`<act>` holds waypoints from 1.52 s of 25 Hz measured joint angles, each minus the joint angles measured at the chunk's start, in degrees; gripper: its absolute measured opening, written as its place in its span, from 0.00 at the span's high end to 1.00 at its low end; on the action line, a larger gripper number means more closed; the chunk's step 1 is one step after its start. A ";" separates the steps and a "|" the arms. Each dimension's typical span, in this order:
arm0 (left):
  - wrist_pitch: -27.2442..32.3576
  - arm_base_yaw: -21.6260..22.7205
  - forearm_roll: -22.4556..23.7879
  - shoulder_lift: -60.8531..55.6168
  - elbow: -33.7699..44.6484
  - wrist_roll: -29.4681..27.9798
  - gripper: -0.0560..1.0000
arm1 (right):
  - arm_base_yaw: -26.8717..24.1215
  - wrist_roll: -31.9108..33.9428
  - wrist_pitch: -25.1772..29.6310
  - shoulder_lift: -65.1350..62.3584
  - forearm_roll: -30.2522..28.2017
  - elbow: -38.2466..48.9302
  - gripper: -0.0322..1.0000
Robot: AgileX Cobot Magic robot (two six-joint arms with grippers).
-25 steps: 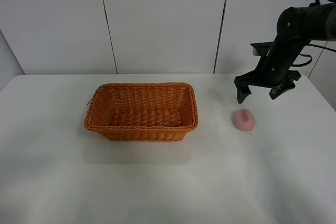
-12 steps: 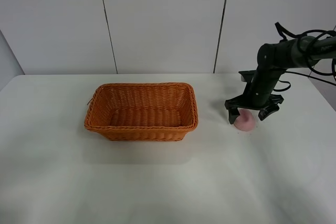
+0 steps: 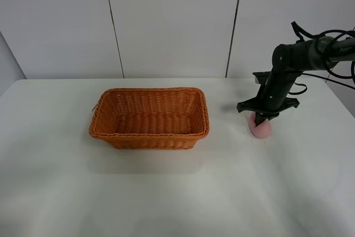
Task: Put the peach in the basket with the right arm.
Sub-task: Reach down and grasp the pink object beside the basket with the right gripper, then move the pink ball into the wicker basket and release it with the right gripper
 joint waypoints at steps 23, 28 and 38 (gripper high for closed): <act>0.00 0.00 0.00 0.00 0.00 0.00 0.01 | 12.76 0.20 20.12 -4.20 -4.50 -32.50 0.97; 0.00 0.00 0.00 0.00 0.00 0.00 0.01 | 21.63 1.25 19.72 -3.83 -4.30 -34.55 0.97; 0.00 0.00 0.00 0.00 0.00 0.00 0.01 | 32.89 1.64 9.11 4.62 -3.66 -34.79 0.97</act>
